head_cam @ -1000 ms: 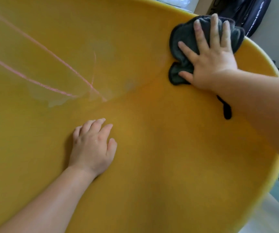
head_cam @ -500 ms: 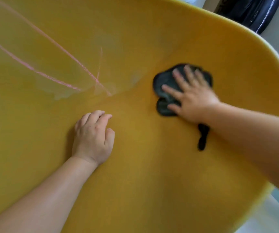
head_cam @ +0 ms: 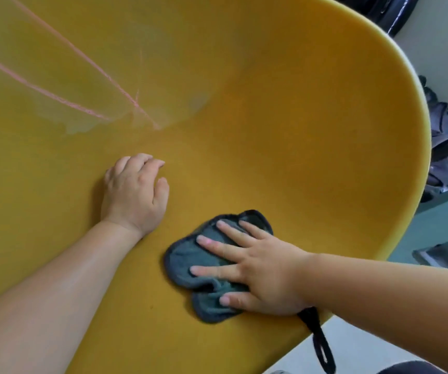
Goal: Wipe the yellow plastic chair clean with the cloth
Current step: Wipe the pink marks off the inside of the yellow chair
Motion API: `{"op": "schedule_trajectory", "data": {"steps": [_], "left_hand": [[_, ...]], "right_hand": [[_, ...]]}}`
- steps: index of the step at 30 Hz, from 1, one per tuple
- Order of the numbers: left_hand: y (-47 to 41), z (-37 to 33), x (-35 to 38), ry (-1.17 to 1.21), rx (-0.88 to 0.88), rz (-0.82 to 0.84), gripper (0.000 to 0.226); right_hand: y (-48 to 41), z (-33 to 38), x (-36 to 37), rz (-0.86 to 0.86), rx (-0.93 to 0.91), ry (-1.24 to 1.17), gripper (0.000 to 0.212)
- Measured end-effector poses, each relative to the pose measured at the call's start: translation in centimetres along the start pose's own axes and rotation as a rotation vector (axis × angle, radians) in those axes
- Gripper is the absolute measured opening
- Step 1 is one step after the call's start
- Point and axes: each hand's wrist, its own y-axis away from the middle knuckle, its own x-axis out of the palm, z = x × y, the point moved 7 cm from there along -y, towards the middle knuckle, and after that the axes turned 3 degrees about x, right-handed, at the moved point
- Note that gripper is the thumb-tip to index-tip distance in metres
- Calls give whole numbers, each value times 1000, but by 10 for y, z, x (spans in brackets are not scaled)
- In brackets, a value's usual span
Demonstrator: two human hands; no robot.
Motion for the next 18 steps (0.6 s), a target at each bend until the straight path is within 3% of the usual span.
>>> {"op": "schedule_trajectory", "data": {"steps": [5, 8, 11, 14, 16, 18], "left_hand": [[0, 0, 3, 11, -17, 23, 51], [-1, 0, 3, 17, -27, 16, 52], [-2, 3, 1, 60, -44, -22, 51], [-3, 9, -3, 107, -66, -71, 50], [-3, 13, -4, 84, -110, -77, 50], [-1, 15, -1, 20, -156, -41, 53]], "right_hand": [[63, -188, -67, -163, 674, 497, 93], [38, -224, -96, -167, 900, 535, 103], [-31, -183, -81, -285, 843, 253, 101], [-92, -96, -51, -313, 528, -29, 84], [-97, -66, -39, -266, 374, -20, 76], [-82, -103, -46, -262, 431, 126, 75]]}}
